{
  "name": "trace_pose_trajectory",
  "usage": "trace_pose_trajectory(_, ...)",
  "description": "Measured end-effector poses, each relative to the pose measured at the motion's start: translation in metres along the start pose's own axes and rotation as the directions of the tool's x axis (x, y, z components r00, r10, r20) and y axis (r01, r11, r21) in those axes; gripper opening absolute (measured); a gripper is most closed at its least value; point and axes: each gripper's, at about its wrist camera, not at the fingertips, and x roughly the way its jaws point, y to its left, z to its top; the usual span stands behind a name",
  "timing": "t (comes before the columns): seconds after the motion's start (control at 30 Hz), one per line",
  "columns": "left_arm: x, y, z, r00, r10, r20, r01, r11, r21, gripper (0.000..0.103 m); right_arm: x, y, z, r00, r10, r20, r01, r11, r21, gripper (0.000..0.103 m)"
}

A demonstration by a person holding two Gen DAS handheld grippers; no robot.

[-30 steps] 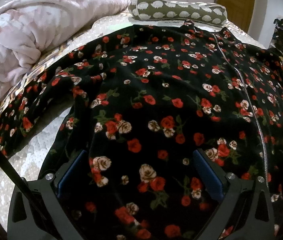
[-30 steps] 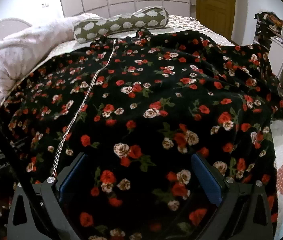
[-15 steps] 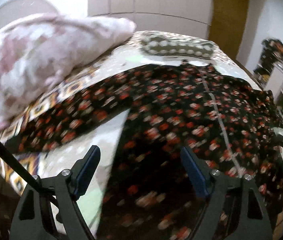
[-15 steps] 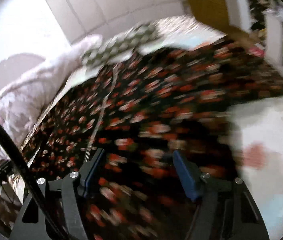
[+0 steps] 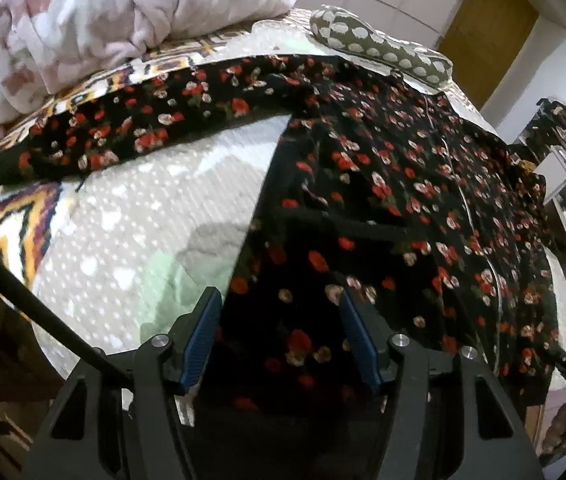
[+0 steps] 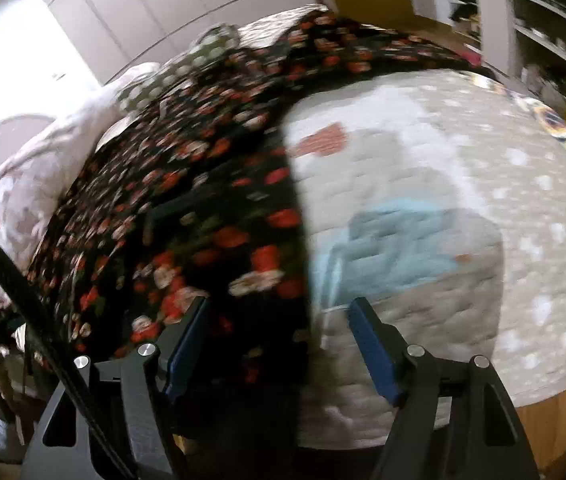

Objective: Fold large clothes

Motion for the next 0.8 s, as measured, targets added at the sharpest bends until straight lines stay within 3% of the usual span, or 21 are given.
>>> trace_pose_trajectory(0.07, -0.006, 0.0, 0.001, 1.0, 0.009, 0.012, -0.009, 1.0, -0.01, 0.059, 0.002, 0.019, -0.003, 0.999, 0.031, -0.044, -0.032, 0.999, -0.038, 0.055)
trace_pose_trajectory(0.1, -0.012, 0.002, 0.002, 1.0, 0.006, 0.023, -0.005, 1.0, -0.023, 0.058, 0.004, 0.027, -0.001, 0.998, 0.021, -0.06, -0.025, 0.998, -0.062, 0.024)
trace_pose_trajectory(0.13, -0.017, 0.005, 0.004, 0.999, 0.004, 0.033, -0.002, 0.999, -0.036, 0.058, -0.002, 0.025, -0.002, 0.998, 0.006, -0.063, -0.01, 0.998, -0.066, 0.014)
trace_pose_trajectory(0.2, -0.034, 0.015, 0.005, 0.997, 0.004, 0.073, 0.001, 0.998, -0.061, 0.058, -0.022, 0.01, -0.003, 0.998, 0.034, -0.055, -0.035, 0.999, -0.009, 0.011)
trace_pose_trajectory(0.27, -0.048, 0.025, 0.008, 0.993, 0.025, 0.113, -0.017, 0.997, -0.078, 0.058, -0.044, -0.005, -0.004, 0.999, -0.025, -0.041, 0.025, 1.0, -0.01, 0.009)
trace_pose_trajectory(0.33, -0.057, 0.04, 0.007, 0.989, 0.058, 0.138, -0.044, 0.994, -0.101, 0.058, -0.059, -0.024, -0.015, 0.988, -0.142, -0.057, 0.142, 0.99, -0.009, 0.0)
trace_pose_trajectory(0.43, -0.057, 0.066, 0.011, 0.986, 0.092, 0.141, -0.071, 0.987, -0.145, 0.058, -0.073, -0.05, -0.025, 0.951, -0.296, -0.084, 0.297, 0.955, -0.006, 0.0)
trace_pose_trajectory(0.5, -0.052, 0.084, 0.014, 0.984, 0.125, 0.124, -0.101, 0.978, -0.183, 0.058, -0.095, -0.061, -0.023, 0.957, -0.285, -0.049, 0.287, 0.957, 0.041, 0.001)
trace_pose_trajectory(0.6, -0.043, 0.111, 0.025, 0.985, 0.133, 0.112, -0.101, 0.962, -0.255, 0.059, -0.104, -0.045, -0.008, 0.963, -0.268, 0.025, 0.267, 0.963, 0.033, 0.001)
trace_pose_trajectory(0.7, -0.031, 0.137, 0.036, 0.985, 0.143, 0.097, -0.106, 0.943, -0.314, 0.059, -0.089, -0.002, 0.012, 0.98, -0.195, 0.036, 0.196, 0.98, -0.029, 0.003)
trace_pose_trajectory(0.8, -0.018, 0.163, 0.046, 0.987, 0.137, 0.082, -0.097, 0.922, -0.375, 0.06, -0.062, 0.04, 0.019, 0.988, -0.146, 0.044, 0.149, 0.984, -0.098, 0.014)
